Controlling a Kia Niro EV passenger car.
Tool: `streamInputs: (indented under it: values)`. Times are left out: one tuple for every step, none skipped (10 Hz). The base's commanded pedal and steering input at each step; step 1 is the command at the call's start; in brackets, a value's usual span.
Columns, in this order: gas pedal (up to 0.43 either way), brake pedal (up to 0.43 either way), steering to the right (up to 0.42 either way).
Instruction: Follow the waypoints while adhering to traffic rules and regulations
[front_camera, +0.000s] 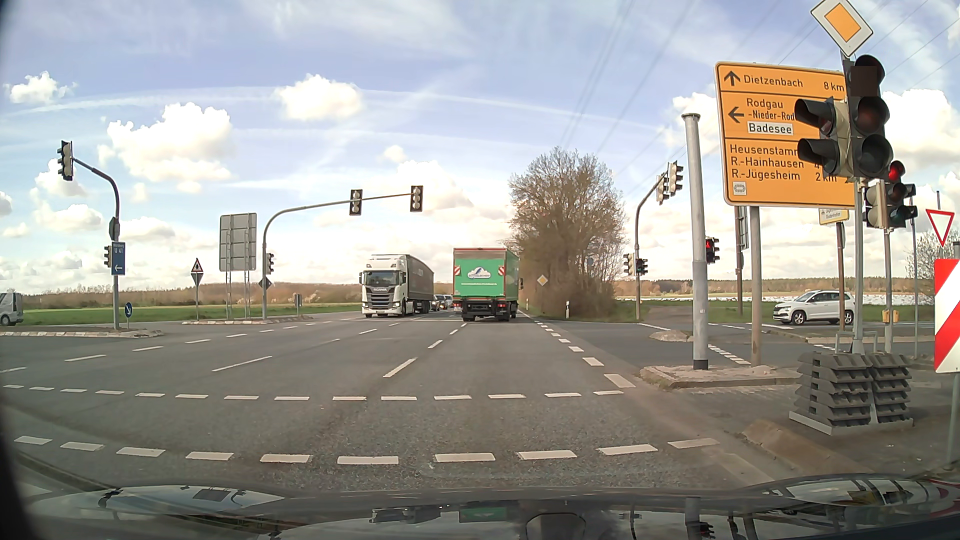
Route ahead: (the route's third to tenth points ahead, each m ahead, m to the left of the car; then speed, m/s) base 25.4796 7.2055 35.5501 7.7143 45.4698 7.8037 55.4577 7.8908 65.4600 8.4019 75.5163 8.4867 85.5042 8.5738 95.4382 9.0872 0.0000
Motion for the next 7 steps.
streamInputs:
  values:
    - [0.0, 0.311, -0.004]
    - [0.0, 0.305, -0.004]
    - [0.0, 0.311, -0.004]
    - [0.0, 0.311, -0.004]
    - [0.0, 0.311, -0.004]
    - [0.0, 0.311, -0.004]
    - [0.0, 0.311, -0.004]
